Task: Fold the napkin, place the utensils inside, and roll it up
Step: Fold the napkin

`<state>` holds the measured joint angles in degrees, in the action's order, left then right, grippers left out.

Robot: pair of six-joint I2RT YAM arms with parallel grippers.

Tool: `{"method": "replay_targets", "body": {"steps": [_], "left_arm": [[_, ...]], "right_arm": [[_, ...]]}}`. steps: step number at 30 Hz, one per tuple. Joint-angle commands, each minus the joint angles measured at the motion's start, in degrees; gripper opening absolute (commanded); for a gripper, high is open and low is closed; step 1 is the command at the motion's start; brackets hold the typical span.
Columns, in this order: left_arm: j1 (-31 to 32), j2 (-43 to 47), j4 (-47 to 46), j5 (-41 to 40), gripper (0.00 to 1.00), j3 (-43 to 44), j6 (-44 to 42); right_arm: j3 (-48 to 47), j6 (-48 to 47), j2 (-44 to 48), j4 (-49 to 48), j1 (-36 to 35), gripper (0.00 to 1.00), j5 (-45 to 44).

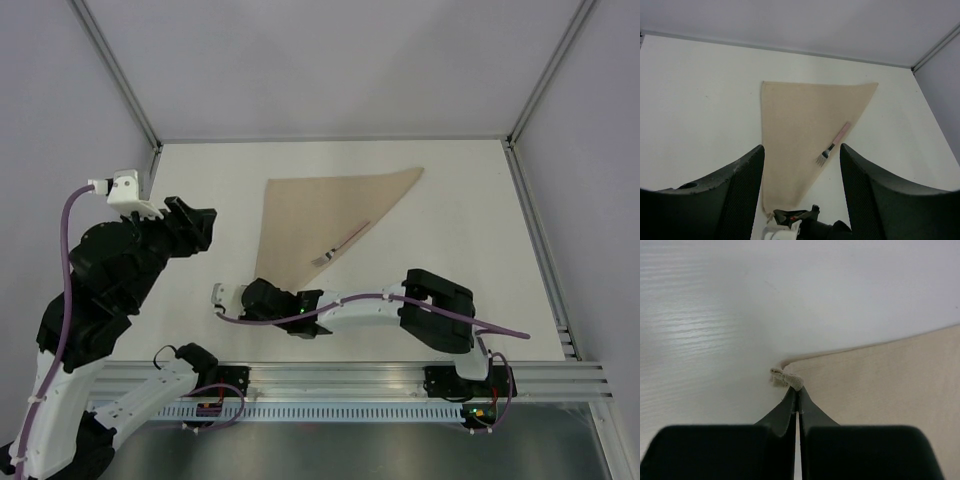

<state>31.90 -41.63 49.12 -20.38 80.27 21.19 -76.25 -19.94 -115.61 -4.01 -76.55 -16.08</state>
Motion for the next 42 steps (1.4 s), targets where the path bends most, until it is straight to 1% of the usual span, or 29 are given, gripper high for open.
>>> {"method": "replay_targets", "body": {"steps": [1,6,11,21,28,42], "left_arm": [[0.09,-1.61,-2.8,2.36,0.67,-0.02,-2.73],[0.09,-3.98,-4.82,4.38,0.67,-0.11,-2.91],[0.09,-6.71,-6.93,6.75,0.67,-0.03,-3.08],[0.0,-11.9,-10.98,10.45,0.67,-0.55,-2.82],[0.09,-14.45,-12.91,11.94,0.67,-1.34,-2.73],[0.09,-18.23,-15.64,13.88,0.67,-3.1,-2.56]], "right_arm": [[-2.06,3.86,4.78,3.39,2.89,0.01,0.17],[0.22,5.0,8.55,5.33,7.11,0.0,-0.71],[3.03,6.32,11.98,7.08,13.53,0.0,-1.15],[6.46,7.82,14.54,8.67,25.74,0.01,-0.01],[6.73,7.99,15.33,8.32,30.4,0.01,0.78],[6.38,7.9,15.85,7.88,36.56,0.0,2.19]]}}
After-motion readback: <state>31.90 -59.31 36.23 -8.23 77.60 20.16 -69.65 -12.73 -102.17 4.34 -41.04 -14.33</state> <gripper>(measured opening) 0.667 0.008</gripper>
